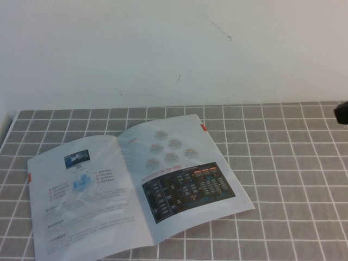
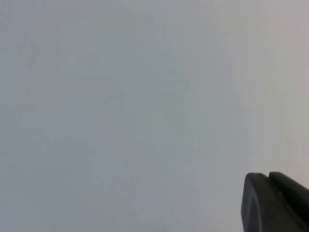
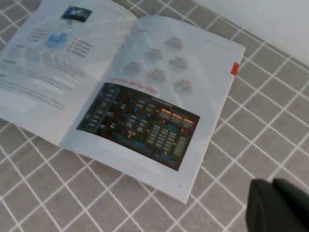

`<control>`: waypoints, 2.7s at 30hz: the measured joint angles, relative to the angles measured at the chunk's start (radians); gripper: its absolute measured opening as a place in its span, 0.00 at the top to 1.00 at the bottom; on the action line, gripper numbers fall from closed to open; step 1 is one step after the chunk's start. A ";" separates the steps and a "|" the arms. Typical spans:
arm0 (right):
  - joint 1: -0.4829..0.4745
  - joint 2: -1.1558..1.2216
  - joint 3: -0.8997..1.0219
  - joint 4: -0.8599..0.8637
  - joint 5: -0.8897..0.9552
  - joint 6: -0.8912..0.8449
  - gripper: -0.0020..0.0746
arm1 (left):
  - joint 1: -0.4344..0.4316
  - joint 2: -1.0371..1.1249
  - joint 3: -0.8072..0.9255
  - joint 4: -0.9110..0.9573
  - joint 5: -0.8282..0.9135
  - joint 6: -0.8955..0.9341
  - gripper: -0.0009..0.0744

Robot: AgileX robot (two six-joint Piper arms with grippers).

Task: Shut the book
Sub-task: 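Close the open booklet and leave it lying on the table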

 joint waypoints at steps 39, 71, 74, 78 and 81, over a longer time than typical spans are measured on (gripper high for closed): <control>0.414 0.923 -0.362 -0.090 -0.261 -0.004 0.98 | 0.033 1.262 -0.177 -0.072 0.274 0.061 0.99; 0.414 0.956 -0.377 -0.094 -0.240 -0.004 0.98 | 0.167 1.532 -0.198 -0.110 -0.001 -0.012 0.99; 0.414 0.957 -0.377 -0.094 -0.238 -0.004 0.98 | 0.136 1.533 -0.200 -0.127 -0.009 -0.012 0.99; 0.414 0.957 -0.379 -0.092 -0.234 -0.004 0.98 | 0.074 1.542 -0.211 -0.168 -0.039 -0.012 0.99; 0.414 0.958 -0.379 -0.088 -0.232 -0.004 0.98 | 0.011 1.547 -0.211 -0.195 -0.089 -0.016 0.99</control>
